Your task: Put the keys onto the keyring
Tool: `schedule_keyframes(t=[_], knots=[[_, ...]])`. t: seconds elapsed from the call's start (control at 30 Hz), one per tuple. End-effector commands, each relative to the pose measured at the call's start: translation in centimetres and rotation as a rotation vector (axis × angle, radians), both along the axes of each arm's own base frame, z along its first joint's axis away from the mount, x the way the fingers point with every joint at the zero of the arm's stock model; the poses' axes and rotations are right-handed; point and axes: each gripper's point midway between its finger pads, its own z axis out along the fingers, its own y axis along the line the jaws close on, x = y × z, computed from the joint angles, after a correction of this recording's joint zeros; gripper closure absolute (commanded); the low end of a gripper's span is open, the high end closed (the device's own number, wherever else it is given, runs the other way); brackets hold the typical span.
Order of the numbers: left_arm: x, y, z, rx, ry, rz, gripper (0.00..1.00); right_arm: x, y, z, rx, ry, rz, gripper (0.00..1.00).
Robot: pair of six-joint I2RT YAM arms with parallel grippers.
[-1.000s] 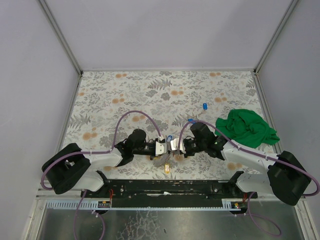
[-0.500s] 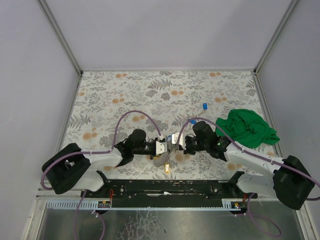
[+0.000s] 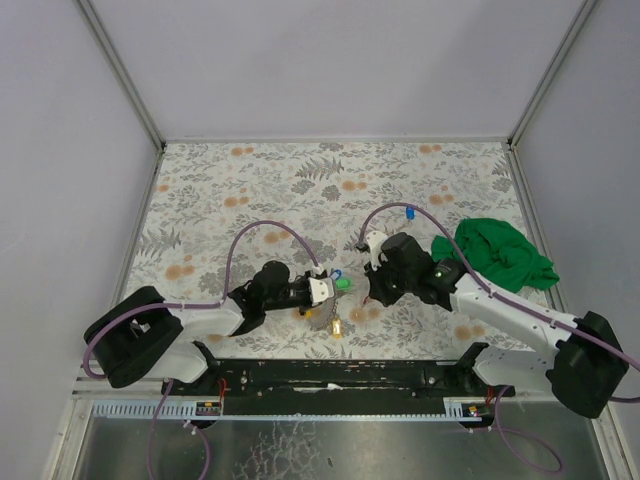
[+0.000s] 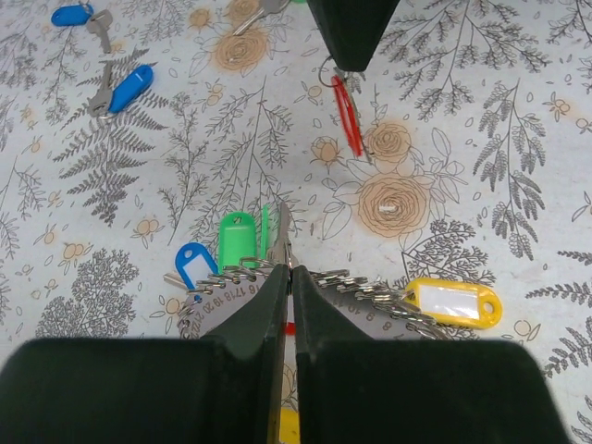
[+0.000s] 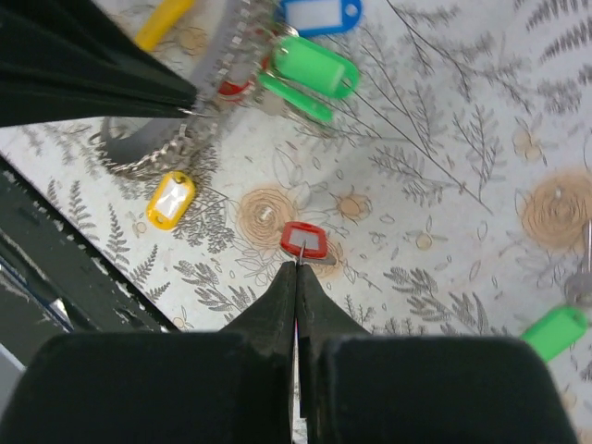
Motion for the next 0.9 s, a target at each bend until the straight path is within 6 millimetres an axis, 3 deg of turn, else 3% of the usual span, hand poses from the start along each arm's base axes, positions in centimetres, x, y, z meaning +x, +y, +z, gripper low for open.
schedule_keyframes(t=[0.0,0.17,0.4,0.63,0.87], knots=[[1.1,-0.5,2.7,-0.087,-0.067,0.046,1.00,0.6,-1.6,-0.6,-0.125,0.105,-0.199,1.00],[1.2,-0.4,2.8,-0.093,-0.062,0.060,1.00,2.0,-1.4,-2.4,-0.241,0.128,-0.192,1.00],[1.2,-0.4,2.7,-0.090,-0.052,0.064,1.00,5.5,-0.5,-5.0,-0.313,0.095,-0.196,1.00],[1.3,-0.4,2.6,-0.086,-0.052,0.065,1.00,8.7,0.0,-6.3,-0.316,0.054,-0.238,1.00],[1.3,-0.5,2.6,-0.084,-0.050,0.064,1.00,9.9,0.0,-7.0,-0.318,0.029,-0.277,0.98]])
